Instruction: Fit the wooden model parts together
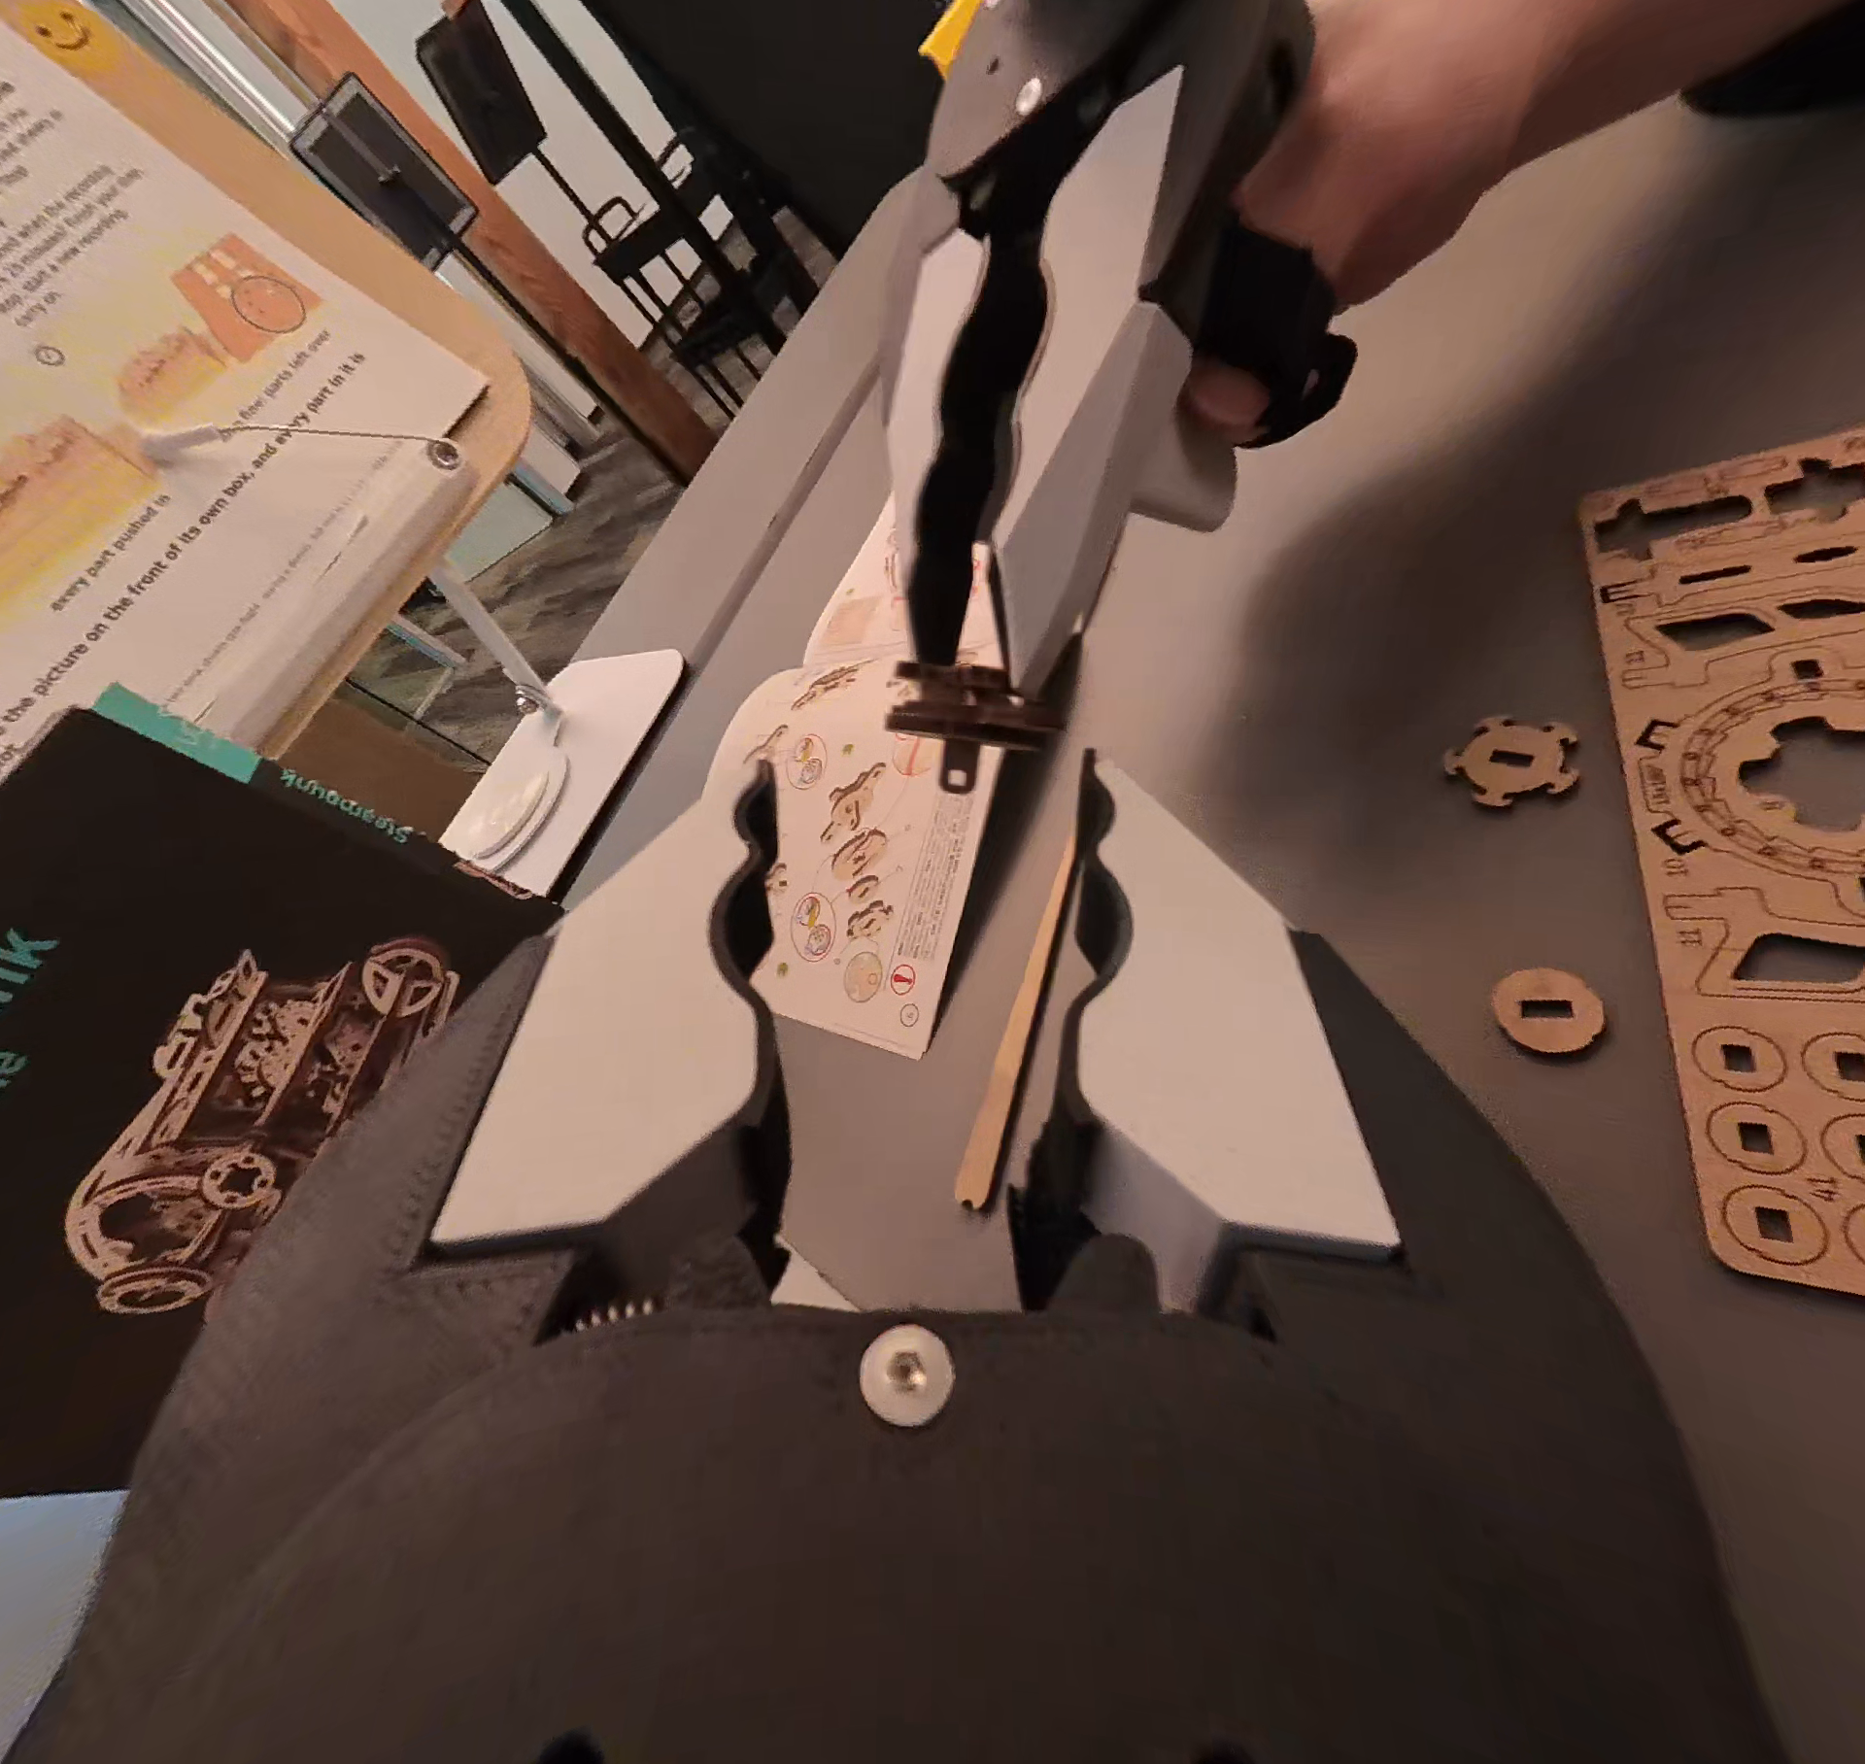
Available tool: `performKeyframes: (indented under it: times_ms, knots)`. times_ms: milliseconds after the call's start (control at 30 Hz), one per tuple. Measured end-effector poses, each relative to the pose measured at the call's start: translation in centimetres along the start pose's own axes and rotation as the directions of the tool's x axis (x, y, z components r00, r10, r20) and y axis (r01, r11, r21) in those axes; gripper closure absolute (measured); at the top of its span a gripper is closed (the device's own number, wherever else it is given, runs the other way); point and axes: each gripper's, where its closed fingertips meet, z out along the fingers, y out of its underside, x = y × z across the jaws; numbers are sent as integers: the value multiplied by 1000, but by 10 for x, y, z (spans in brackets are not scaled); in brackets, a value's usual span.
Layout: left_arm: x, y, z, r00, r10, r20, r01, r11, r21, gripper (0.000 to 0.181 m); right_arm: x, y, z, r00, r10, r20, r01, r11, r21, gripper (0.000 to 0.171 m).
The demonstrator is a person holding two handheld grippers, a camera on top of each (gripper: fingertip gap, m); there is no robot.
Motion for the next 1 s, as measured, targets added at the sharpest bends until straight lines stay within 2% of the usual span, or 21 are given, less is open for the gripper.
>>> performKeyframes:
  times_ms: [33,167,300,500,833,1000]
  knots:
    - [-2,-1,-1,1000,-9,4,9,1000,8,129,0,2,1,1000,1,2,-1,1000,-10,150]
    - [-3,-2,-2,999,-43,-14,44,999,17,130,0,5,1,1000,-29,-9,28,999,-35,150]
    - [0,0,-1,1000,-2,-15,3,1000,10,132,1,8,2,996,-80,-35,78,995,-58,150]
    - [4,-1,-2,999,15,-31,-14,1000,13,141,0,8,2,997,-69,-31,67,996,-62,150]
    - [7,0,-1,998,46,-39,-46,999,5,142,0,9,2,998,-60,-36,58,996,-72,150]
    - [17,2,0,992,109,-58,-110,994,-8,134,1,7,2,998,-42,-40,39,998,-56,151]
